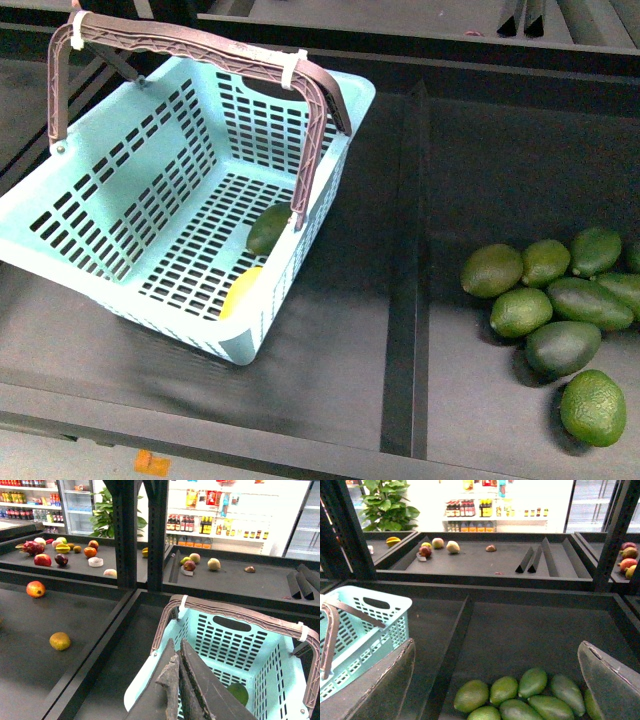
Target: Pick mango and avocado into basket
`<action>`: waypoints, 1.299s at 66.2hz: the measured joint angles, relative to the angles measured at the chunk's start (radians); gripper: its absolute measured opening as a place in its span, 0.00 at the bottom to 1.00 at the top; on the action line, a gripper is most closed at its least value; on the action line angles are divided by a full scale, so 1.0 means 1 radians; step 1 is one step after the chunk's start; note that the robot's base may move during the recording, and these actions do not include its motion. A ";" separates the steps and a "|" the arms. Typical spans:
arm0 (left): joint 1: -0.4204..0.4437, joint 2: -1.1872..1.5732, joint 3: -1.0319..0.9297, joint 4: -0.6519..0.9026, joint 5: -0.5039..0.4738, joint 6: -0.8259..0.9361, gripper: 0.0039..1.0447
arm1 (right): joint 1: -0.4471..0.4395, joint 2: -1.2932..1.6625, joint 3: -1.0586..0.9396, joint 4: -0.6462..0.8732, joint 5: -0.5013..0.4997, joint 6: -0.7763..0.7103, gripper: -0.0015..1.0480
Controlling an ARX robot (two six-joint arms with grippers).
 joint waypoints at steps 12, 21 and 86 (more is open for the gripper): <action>0.000 -0.081 0.000 -0.080 0.000 0.000 0.02 | 0.000 0.000 0.000 0.000 0.000 0.000 0.92; 0.000 -0.128 0.000 -0.127 0.000 0.000 0.02 | 0.000 0.000 0.000 0.000 0.000 0.000 0.92; 0.000 -0.332 0.000 -0.336 0.000 0.002 0.92 | 0.000 0.000 0.000 0.000 0.000 0.000 0.92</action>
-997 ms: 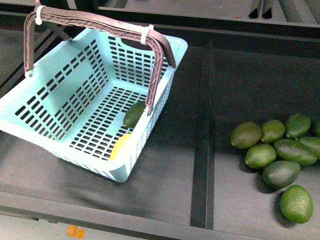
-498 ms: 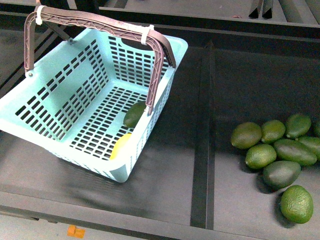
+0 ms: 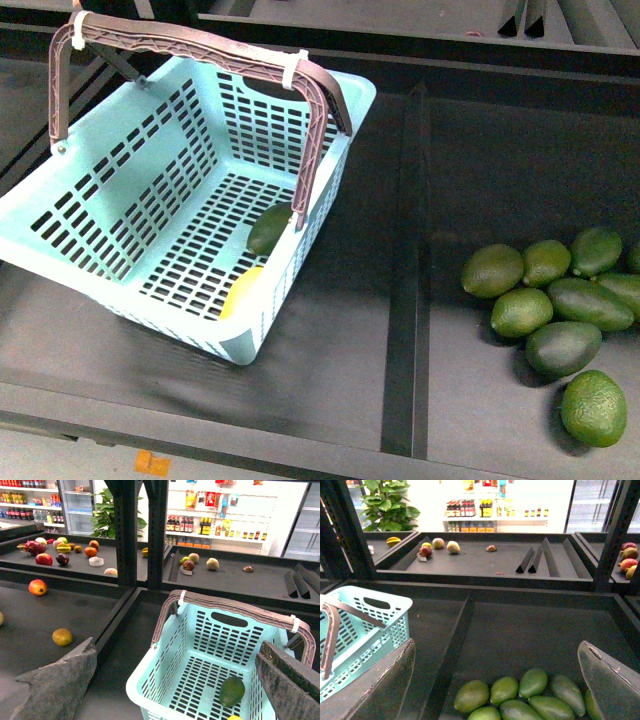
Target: Pick mango and avocado into basket
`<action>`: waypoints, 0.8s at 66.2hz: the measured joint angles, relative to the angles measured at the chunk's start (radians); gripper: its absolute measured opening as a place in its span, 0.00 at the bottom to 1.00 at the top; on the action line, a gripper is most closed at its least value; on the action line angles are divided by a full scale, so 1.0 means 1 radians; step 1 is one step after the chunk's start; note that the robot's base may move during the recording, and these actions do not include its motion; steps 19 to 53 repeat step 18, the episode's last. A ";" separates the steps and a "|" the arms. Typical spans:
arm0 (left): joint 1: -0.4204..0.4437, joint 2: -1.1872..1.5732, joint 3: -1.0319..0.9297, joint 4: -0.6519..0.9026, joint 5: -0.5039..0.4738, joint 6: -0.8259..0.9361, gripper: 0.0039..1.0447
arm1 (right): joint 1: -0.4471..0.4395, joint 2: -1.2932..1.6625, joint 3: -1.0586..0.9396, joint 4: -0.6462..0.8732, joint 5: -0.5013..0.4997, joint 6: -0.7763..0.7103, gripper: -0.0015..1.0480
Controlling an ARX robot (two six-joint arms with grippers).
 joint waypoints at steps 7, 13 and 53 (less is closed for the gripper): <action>0.000 0.000 0.000 0.000 0.000 0.000 0.92 | 0.000 0.000 0.000 0.000 0.000 0.000 0.92; 0.000 0.000 0.000 0.000 0.000 0.000 0.92 | 0.000 0.000 0.000 0.000 0.000 0.000 0.92; 0.000 0.000 0.000 0.000 0.000 0.000 0.92 | 0.000 0.000 0.000 0.000 0.000 0.000 0.92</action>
